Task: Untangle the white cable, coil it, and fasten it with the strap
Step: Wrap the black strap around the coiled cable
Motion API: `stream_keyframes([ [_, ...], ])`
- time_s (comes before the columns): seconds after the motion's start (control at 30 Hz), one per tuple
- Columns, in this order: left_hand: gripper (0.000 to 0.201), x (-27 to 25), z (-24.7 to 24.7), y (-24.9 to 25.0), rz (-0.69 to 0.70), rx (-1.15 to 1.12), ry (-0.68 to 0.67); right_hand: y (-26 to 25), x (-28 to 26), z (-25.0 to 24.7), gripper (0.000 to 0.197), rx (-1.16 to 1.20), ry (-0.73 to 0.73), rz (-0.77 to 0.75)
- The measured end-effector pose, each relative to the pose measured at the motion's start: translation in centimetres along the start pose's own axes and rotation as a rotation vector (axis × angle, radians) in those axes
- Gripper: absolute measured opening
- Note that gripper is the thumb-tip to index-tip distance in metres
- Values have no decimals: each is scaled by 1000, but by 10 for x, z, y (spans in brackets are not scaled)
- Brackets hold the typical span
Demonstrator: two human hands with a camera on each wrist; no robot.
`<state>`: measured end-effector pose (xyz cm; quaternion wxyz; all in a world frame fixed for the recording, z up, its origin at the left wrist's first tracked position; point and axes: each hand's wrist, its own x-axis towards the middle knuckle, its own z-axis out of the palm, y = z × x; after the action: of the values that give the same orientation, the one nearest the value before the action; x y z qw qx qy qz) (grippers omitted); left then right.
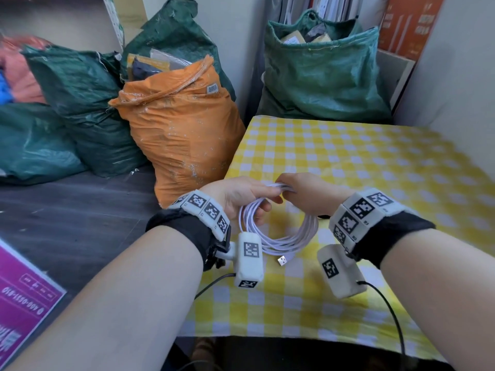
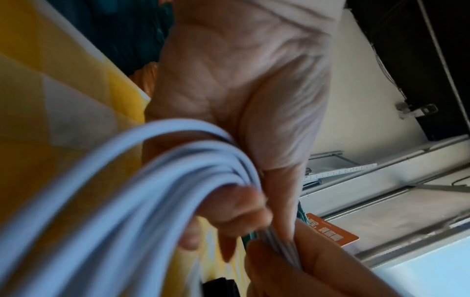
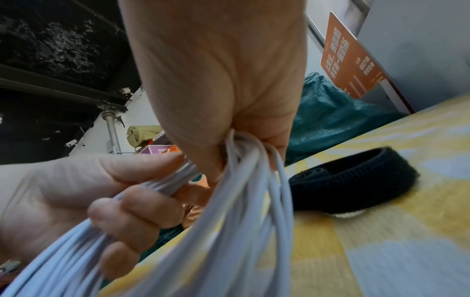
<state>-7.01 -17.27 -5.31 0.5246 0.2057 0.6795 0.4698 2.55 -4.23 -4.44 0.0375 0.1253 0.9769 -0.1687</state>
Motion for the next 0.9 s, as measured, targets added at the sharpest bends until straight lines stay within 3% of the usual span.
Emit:
stream_keyframes([
  [0.13, 28, 1, 5, -2, 0, -49, -2, 8, -8, -11, 29, 85, -20, 39],
  [0.27, 30, 5, 4, -15, 13, -194, 112, 27, -18, -15, 35, 312, 92, 230],
  [0.37, 31, 7, 3, -24, 9, -326, 187, 38, -19, -9, 28, 180, 107, 328],
  [0.47, 33, 10, 3, -27, 2, -402, 231, 43, -17, -5, 33, 30, 87, 418],
  [0.7, 34, 12, 2, -31, 10, -472, 289, 46, -15, -6, 36, 33, 12, 393],
  [0.9, 34, 12, 3, -32, 28, -505, 306, 44, -22, -3, 31, 11, 39, 328],
])
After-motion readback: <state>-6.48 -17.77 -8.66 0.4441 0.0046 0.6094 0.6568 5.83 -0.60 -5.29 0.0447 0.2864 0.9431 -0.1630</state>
